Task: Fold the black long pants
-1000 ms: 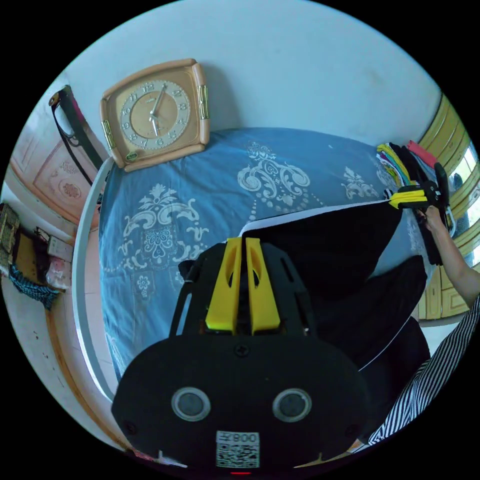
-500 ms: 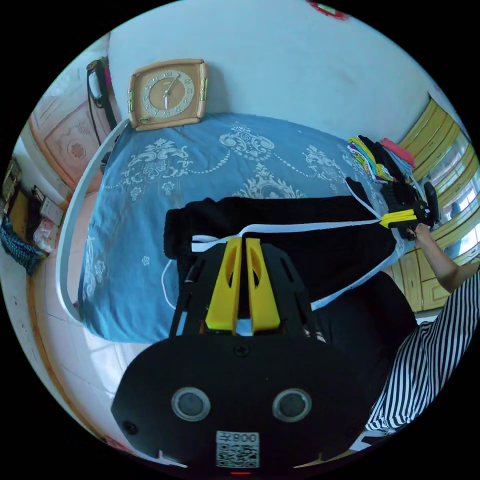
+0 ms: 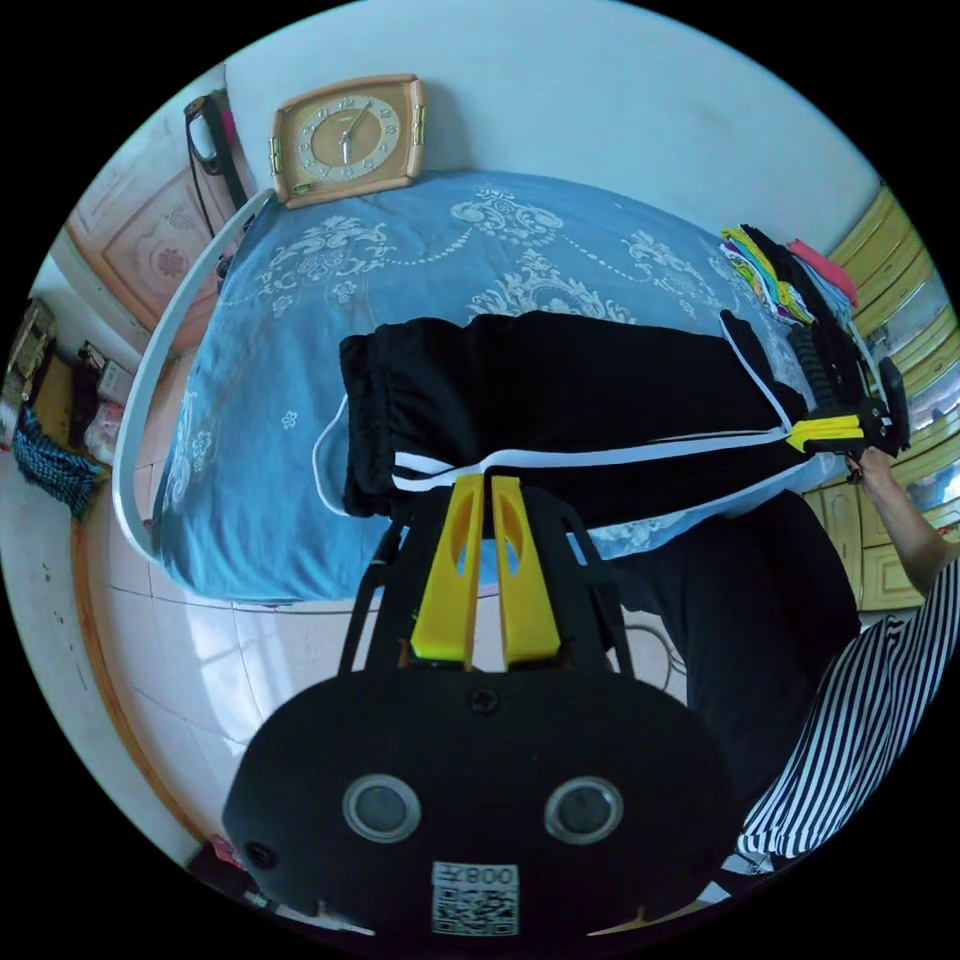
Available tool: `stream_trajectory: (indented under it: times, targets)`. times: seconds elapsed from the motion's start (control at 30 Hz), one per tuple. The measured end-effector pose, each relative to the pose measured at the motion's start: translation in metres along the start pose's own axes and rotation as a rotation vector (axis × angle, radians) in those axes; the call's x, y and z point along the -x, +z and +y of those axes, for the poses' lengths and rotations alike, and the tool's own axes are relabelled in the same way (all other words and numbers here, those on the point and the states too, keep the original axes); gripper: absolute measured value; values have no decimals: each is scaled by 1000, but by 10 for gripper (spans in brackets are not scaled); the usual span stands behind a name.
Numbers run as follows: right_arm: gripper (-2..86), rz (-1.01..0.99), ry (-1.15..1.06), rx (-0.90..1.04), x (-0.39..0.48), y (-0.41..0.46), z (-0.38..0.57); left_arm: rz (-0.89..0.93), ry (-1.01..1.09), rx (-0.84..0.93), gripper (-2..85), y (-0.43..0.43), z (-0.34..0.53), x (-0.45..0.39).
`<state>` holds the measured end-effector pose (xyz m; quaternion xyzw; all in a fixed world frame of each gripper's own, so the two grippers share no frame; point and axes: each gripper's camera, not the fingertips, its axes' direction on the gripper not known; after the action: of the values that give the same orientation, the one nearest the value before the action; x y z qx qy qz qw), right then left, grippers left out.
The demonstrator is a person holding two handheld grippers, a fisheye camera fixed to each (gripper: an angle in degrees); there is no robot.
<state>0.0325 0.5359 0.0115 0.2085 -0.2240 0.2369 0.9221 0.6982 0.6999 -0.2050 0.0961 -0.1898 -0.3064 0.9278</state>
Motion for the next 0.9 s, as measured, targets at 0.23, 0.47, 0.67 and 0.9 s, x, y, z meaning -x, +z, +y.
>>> stream_trajectory:
  times: [0.23, 0.47, 0.67, 0.9]
  targets:
    - [16, -27, 27, 55, 4, 17, 21, -18, -28, 90, 8, 59, 31, 14]
    - [31, -134, 142, 8, -17, 8, 51, 7, -80, 160, 6, 118, 63, 36]
    - [52, -381, 369, -183, -64, -40, 109, 99, -170, 20, 7, 129, 103, 50]
    - [85, -323, 593, -334, -156, -99, 142, 460, 183, -38, 19, 201, 74, -45]
